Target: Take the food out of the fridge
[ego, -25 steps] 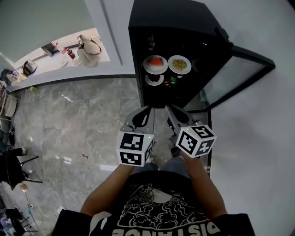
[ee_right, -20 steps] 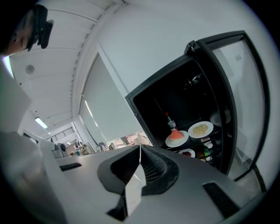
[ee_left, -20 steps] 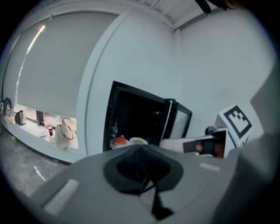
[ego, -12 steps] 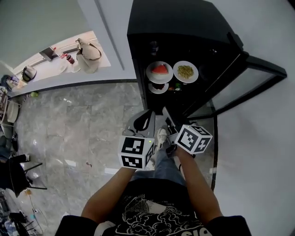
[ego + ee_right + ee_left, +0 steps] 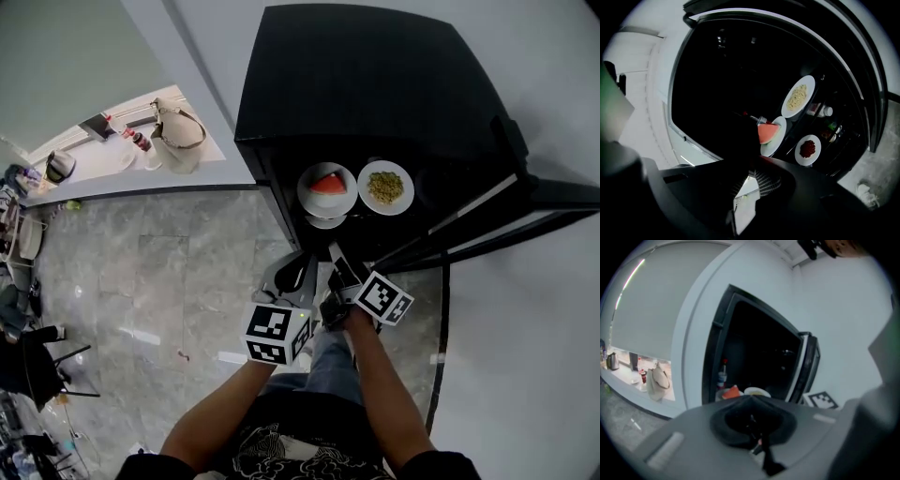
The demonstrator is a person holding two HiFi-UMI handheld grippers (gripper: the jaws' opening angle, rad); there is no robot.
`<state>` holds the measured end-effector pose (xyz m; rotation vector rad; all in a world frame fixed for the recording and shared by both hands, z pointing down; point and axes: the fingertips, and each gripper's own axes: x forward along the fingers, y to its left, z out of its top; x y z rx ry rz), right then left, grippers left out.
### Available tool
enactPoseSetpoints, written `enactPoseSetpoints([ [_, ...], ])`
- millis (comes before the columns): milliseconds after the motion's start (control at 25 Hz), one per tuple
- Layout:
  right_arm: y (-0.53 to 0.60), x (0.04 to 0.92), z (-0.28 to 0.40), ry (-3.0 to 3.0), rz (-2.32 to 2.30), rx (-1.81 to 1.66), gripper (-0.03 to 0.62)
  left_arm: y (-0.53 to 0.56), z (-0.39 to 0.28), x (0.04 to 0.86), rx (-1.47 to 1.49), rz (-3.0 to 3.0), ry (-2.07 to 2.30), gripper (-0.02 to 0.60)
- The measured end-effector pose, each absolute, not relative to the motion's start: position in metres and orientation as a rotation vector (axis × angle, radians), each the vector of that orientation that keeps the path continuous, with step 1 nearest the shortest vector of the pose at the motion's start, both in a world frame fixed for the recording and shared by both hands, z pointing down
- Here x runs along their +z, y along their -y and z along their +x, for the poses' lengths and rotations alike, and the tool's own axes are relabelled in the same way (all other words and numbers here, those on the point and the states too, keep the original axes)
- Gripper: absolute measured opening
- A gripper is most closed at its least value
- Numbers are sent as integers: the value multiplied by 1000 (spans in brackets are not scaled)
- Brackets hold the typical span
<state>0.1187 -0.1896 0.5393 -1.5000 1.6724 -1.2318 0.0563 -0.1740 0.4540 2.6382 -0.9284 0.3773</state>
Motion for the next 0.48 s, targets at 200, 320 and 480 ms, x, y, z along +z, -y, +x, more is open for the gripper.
enactPoseSetpoints([
  [200, 220, 577, 121, -1559, -1420, -1355, 100, 197, 61, 464, 421, 2608, 945, 2],
  [320, 237, 590, 126, -1452, -1363, -1399, 100, 207, 60, 468, 447, 2591, 949, 2],
  [480, 255, 597, 131, -1362, -1294, -1421, 100, 215, 55, 476, 466, 2565, 964, 2],
])
